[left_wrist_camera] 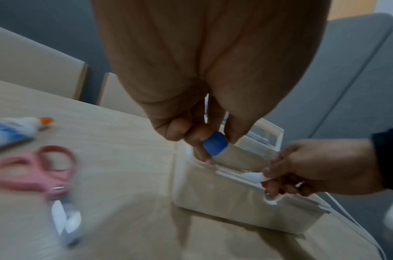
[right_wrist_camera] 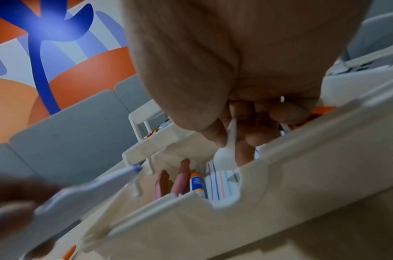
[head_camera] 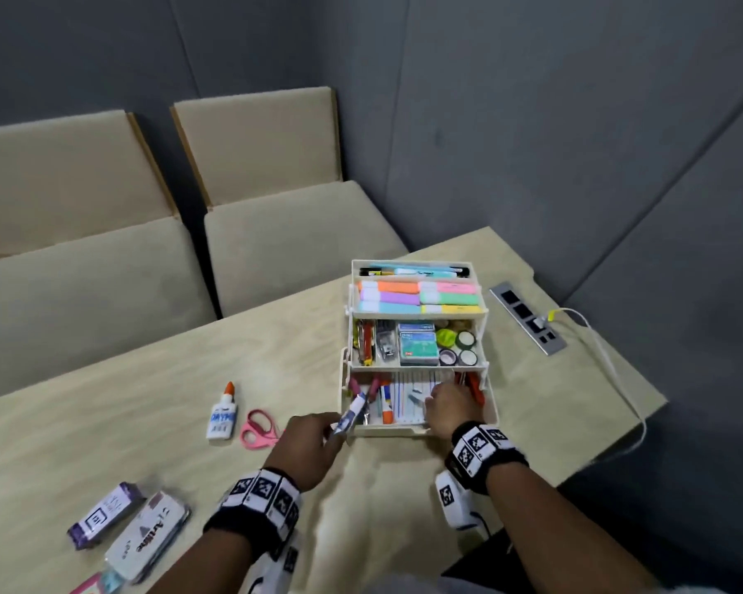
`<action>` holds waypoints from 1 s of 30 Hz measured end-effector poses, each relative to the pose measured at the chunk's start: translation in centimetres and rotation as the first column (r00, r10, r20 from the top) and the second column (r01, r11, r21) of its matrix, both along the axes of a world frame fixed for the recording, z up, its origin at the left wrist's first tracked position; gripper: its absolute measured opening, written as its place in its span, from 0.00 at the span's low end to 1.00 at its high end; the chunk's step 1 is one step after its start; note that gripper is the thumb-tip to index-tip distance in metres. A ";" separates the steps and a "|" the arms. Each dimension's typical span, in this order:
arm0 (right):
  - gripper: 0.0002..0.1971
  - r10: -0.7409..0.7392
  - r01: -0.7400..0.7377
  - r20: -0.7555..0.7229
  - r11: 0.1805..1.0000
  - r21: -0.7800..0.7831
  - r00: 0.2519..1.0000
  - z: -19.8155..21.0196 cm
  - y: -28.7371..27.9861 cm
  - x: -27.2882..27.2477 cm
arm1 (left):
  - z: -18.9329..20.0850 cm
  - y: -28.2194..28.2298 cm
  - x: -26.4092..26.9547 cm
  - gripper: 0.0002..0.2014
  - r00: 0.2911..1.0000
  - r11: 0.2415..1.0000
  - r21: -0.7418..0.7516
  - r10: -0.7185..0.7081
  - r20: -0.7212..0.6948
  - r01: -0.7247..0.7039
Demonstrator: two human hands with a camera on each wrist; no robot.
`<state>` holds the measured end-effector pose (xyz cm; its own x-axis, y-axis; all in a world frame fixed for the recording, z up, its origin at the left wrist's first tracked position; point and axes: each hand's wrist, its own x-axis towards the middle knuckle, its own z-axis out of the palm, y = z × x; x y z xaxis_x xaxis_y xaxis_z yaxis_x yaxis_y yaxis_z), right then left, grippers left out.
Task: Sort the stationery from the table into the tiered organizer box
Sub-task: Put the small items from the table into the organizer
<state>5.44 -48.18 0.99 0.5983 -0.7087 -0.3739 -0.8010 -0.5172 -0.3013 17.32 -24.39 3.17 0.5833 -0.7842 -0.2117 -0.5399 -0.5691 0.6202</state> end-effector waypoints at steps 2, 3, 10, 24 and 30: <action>0.09 0.021 -0.021 -0.025 1.000 0.001 0.999 -0.4 -0.9 0.6 | 0.2 -3.8 -1.0 0.13 0.999 1.000 0.000 0.011 0.030 -0.011; 0.10 0.034 -0.034 -0.014 0.999 0.005 0.999 -0.4 -0.9 0.8 | 0.3 -5.4 -1.4 0.15 0.999 1.000 0.000 0.017 0.032 -0.017; 0.04 0.141 -0.146 0.081 0.988 0.057 0.987 -0.5 -0.5 -0.1 | -1.2 -13.9 -3.7 0.13 0.976 0.957 0.288 -0.052 0.210 -0.011; 0.08 0.202 -0.217 0.086 0.944 0.249 0.976 0.2 -2.5 -0.1 | -2.5 -16.3 -4.4 0.10 0.952 0.906 0.407 -0.015 0.307 -0.117; 0.10 0.311 -0.368 0.379 0.926 0.086 0.872 -1.1 -1.0 0.1 | -2.2 -9.3 -3.7 0.09 0.957 0.978 0.091 0.161 0.239 -0.187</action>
